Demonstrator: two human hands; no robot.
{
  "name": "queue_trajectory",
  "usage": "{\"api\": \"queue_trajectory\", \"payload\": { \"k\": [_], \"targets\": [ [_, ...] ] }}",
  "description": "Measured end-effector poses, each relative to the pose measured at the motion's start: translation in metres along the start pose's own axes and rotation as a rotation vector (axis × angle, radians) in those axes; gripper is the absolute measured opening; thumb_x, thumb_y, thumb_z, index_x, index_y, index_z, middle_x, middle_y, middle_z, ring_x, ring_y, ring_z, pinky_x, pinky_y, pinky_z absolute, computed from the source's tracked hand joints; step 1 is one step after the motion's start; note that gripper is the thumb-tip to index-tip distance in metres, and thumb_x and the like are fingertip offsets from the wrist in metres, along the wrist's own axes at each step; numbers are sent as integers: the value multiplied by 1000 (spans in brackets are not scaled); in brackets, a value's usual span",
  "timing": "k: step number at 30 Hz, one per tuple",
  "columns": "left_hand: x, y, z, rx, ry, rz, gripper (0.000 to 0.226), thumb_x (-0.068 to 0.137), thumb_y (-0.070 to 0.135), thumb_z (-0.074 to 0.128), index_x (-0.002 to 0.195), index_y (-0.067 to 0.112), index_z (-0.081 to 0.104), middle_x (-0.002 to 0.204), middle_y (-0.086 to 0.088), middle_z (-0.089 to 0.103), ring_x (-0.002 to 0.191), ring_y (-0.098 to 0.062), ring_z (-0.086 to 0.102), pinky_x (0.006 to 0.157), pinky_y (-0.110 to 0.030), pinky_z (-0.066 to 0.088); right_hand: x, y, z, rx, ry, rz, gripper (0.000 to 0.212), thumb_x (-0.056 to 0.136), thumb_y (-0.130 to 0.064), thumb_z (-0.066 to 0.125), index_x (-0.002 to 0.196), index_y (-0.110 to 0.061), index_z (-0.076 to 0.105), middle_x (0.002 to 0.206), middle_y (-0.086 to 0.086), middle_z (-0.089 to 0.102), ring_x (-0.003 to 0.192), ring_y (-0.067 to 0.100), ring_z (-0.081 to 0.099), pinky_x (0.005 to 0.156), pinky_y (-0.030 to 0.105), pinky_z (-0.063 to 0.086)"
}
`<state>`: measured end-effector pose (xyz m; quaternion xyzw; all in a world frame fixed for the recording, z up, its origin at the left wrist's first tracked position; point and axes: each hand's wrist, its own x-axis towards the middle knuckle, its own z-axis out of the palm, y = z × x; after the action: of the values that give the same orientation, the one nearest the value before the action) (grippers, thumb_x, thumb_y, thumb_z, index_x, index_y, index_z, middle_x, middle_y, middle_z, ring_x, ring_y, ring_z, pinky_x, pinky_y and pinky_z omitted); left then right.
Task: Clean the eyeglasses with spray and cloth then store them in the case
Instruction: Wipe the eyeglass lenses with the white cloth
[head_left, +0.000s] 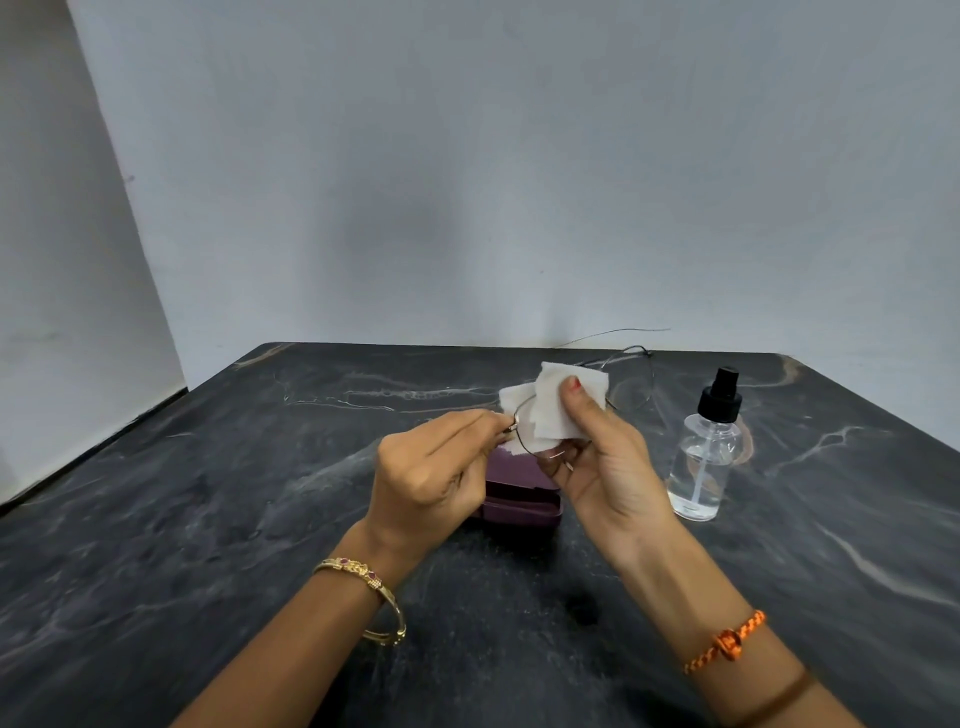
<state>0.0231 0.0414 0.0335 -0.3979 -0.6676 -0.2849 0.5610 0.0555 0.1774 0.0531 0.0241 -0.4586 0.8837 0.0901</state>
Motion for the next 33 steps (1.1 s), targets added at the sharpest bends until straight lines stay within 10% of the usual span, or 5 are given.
{"api": "queue_trajectory", "payload": {
  "k": [14, 20, 26, 33],
  "targets": [
    [4, -1, -5, 18, -18, -10, 15, 61, -14, 72, 74, -6, 72, 70, -12, 73, 66, -15, 68, 69, -17, 53, 0, -3, -2, -110, -8, -15, 30, 82, -12, 56, 56, -16, 69, 54, -7, 66, 50, 3, 60, 42, 16, 46],
    [-2, 6, 0, -5, -79, 37, 13, 62, -13, 72, 73, -5, 72, 69, -10, 72, 63, -16, 68, 63, -20, 54, -1, -1, -1, -128, 38, -13, 9, 72, -20, 66, 73, -11, 65, 53, -2, 70, 48, 4, 64, 43, 14, 49],
    [-4, 1, 0, 15, -72, 29, 14, 67, -15, 63, 65, -3, 69, 63, -9, 68, 59, -15, 63, 60, -16, 50, -3, 0, 1, -189, -43, -19, 32, 50, -20, 71, 81, -12, 65, 59, -4, 72, 53, 4, 65, 47, 14, 50],
    [0, -3, -1, 12, -2, -10, 13, 63, -15, 70, 71, -5, 72, 69, -11, 72, 74, -12, 62, 70, -16, 52, -2, -2, -1, -189, -102, -10, 11, 74, -1, 61, 83, -6, 65, 63, -1, 71, 59, 9, 66, 48, 18, 51]
  ]
}}
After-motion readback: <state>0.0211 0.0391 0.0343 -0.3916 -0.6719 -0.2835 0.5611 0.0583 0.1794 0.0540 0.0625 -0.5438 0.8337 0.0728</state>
